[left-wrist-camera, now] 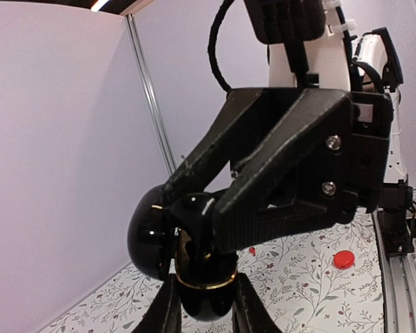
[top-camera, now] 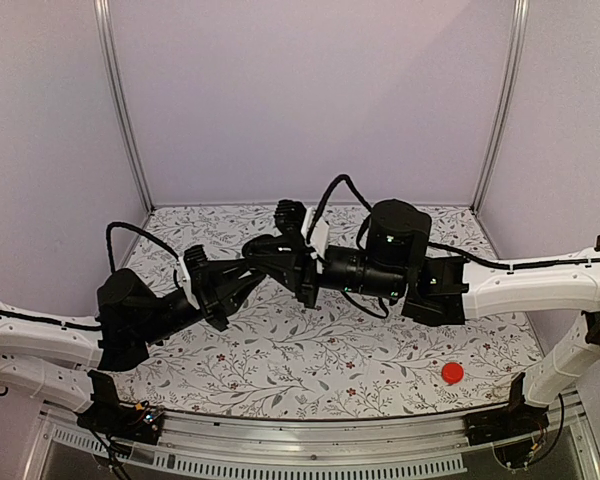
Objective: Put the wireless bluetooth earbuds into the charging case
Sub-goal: Insert the left earbud into the left side groove of the charging case.
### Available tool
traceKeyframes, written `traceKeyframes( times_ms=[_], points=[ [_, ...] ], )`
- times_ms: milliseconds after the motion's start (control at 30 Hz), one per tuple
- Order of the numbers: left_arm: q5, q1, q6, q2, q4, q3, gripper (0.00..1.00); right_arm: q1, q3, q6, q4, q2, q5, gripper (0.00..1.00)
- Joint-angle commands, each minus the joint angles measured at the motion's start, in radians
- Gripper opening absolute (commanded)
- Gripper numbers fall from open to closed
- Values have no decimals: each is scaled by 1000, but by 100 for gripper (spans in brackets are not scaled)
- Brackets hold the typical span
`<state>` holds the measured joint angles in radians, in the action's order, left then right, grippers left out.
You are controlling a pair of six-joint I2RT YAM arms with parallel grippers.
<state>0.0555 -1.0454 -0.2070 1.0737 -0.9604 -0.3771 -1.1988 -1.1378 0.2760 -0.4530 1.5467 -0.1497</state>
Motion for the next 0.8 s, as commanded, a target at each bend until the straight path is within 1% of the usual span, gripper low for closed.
traceKeyframes(
  times_ms=[0, 200, 367, 767],
  points=[
    [-3, -11, 6, -8, -35, -25, 21, -4, -15, -18, 13, 16, 58, 17],
    [-28, -12, 16, -8, -40, -25, 22, -5, -11, -38, 9, 14, 84, 17],
    [-37, -12, 18, -6, -40, -28, 22, -5, 15, -51, -30, 3, 111, 17],
    [-34, -12, 24, 11, -46, -36, 22, -5, 39, -81, -98, 11, 102, 15]
  ],
)
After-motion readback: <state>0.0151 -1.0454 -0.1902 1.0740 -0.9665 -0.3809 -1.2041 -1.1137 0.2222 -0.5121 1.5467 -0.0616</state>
